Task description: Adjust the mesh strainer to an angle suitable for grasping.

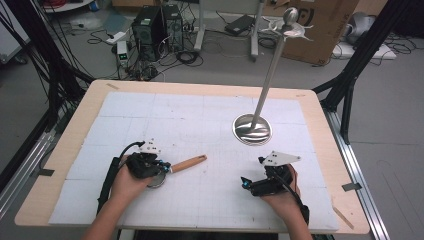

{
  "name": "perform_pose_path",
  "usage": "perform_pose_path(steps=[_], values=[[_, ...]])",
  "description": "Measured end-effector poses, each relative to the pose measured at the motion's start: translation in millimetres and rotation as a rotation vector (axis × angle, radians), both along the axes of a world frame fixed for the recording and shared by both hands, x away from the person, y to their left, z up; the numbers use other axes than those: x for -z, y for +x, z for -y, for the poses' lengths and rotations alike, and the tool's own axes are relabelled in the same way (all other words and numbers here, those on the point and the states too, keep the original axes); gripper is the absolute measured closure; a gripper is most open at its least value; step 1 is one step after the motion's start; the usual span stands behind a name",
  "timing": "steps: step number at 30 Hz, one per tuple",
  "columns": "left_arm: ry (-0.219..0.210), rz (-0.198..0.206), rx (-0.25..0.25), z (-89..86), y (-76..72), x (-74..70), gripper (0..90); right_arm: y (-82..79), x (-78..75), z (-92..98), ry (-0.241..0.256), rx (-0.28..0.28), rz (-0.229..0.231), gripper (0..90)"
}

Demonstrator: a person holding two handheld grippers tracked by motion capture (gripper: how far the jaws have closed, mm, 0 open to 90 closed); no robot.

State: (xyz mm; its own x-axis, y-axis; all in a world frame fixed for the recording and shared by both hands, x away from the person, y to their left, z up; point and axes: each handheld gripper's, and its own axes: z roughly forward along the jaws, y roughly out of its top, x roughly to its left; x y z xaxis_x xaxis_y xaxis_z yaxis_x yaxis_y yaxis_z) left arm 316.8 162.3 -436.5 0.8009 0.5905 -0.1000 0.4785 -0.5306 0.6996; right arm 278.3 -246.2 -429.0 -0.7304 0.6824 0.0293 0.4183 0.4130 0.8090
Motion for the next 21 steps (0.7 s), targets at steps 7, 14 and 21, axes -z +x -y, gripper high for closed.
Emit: perform_pose_path(steps=[7,14,21], values=[[-0.018,0.005,-0.003,-1.9,0.7,-1.5,89.7,-0.3,-0.2,-0.1,0.001,0.001,-0.002,3.1],[-0.078,0.025,-0.006,-4.9,1.0,-10.1,86.2,-0.2,0.1,-0.5,0.000,-0.001,-0.001,3.1],[-0.180,0.060,0.020,-4.6,0.3,-21.8,78.3,-0.3,-0.9,0.9,0.005,0.000,0.006,3.1]])
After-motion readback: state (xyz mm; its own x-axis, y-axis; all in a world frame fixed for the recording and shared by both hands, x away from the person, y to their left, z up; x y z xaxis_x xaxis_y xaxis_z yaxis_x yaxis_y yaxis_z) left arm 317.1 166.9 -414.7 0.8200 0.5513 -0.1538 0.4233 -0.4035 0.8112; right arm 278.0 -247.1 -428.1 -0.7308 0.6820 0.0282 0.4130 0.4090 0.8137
